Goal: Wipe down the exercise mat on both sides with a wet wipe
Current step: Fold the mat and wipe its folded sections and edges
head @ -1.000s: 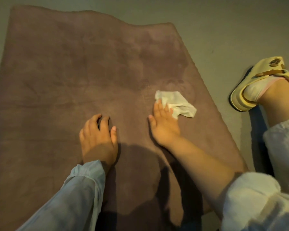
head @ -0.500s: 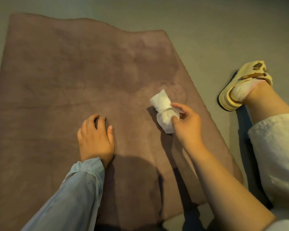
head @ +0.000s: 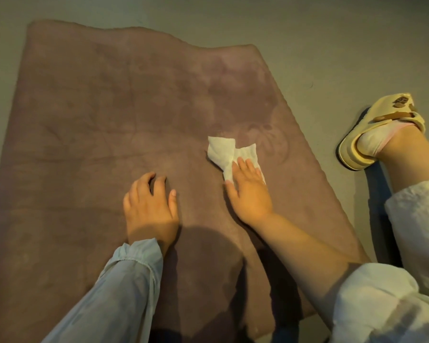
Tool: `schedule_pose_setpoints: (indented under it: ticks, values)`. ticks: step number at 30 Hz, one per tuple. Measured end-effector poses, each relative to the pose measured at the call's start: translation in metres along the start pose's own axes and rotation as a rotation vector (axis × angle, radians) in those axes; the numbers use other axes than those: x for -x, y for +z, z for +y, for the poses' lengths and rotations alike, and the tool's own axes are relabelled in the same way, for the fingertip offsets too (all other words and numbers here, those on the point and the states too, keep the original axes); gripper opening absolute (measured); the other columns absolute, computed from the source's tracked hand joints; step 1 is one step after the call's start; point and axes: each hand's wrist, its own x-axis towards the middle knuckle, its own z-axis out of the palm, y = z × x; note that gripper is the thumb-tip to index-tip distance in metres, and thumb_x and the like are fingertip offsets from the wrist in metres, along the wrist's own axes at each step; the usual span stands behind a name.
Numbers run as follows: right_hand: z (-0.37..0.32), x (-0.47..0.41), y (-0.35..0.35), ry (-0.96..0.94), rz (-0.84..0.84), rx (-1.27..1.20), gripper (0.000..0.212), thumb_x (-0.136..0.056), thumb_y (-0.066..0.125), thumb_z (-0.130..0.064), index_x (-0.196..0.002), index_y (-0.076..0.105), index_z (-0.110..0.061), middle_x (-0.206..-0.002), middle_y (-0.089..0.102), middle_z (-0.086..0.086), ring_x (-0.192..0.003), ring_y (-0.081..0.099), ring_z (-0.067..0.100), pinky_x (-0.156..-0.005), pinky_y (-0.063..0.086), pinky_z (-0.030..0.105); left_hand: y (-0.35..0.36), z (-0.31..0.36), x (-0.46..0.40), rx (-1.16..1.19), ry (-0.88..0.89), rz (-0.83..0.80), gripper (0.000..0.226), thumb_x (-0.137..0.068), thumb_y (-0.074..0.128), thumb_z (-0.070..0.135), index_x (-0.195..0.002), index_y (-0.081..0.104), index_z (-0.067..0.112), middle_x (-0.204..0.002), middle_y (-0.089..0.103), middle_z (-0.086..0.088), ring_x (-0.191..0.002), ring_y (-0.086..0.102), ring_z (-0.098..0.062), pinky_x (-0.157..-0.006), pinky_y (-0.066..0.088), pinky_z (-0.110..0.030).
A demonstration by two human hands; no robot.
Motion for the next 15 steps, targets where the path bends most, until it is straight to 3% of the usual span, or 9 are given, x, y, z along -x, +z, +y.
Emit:
schedule_pose_setpoints:
  ticks: [2, 4, 8, 11, 15]
  values:
    - [-0.008, 0.001, 0.01, -0.029, -0.085, 0.153, 0.059, -0.096, 0.025, -0.054, -0.15, 0.01, -0.036, -0.159, 0.002, 0.006, -0.144, -0.01, 0.035, -0.113, -0.013, 0.045, 0.0, 0.0, 0.0, -0.008, -0.007, -0.001, 0.042, -0.087, 0.044, 0.028, -0.117, 0.058, 0.003, -0.123, 0.053, -0.02, -0.114, 0.048, -0.038, -0.094, 0.036, -0.052]
    - [-0.011, -0.007, 0.013, -0.054, -0.124, 0.231, 0.053, -0.097, 0.019, -0.054, -0.147, 0.005, -0.045, -0.159, -0.005, 0.0, -0.142, -0.018, 0.037, -0.11, -0.016, 0.053, 0.001, 0.001, 0.0, -0.015, -0.009, 0.002, 0.039, -0.089, 0.046, 0.026, -0.118, 0.058, 0.003, -0.123, 0.053, -0.02, -0.114, 0.048, -0.038, -0.094, 0.036, -0.052]
    - [0.008, -0.027, 0.003, -0.072, -0.094, 0.305, 0.052, -0.102, 0.018, -0.039, -0.151, 0.005, -0.028, -0.16, -0.002, -0.001, -0.146, -0.008, 0.024, -0.115, -0.008, 0.045, 0.003, -0.001, 0.0, -0.016, -0.011, 0.016, 0.033, -0.087, 0.06, 0.017, -0.117, 0.058, 0.002, -0.122, 0.053, -0.022, -0.113, 0.048, -0.04, -0.095, 0.036, -0.053]
    - [0.037, -0.033, -0.015, 0.028, -0.054, 0.28, 0.054, -0.103, 0.021, -0.032, -0.151, 0.004, -0.016, -0.159, -0.003, 0.003, -0.146, -0.004, 0.02, -0.116, -0.004, 0.037, 0.003, -0.001, 0.0, -0.003, -0.012, 0.013, 0.034, -0.087, 0.061, 0.015, -0.117, 0.058, 0.001, -0.123, 0.052, -0.022, -0.114, 0.048, -0.041, -0.094, 0.035, -0.054]
    - [0.075, -0.018, -0.035, 0.183, -0.014, 0.251, 0.055, -0.103, 0.02, -0.031, -0.151, 0.005, -0.01, -0.159, -0.004, 0.008, -0.146, -0.002, 0.021, -0.116, 0.0, 0.036, 0.002, -0.001, -0.001, 0.003, -0.018, -0.007, 0.035, -0.089, 0.058, 0.017, -0.12, 0.057, 0.001, -0.125, 0.051, -0.022, -0.116, 0.046, -0.041, -0.096, 0.033, -0.054]
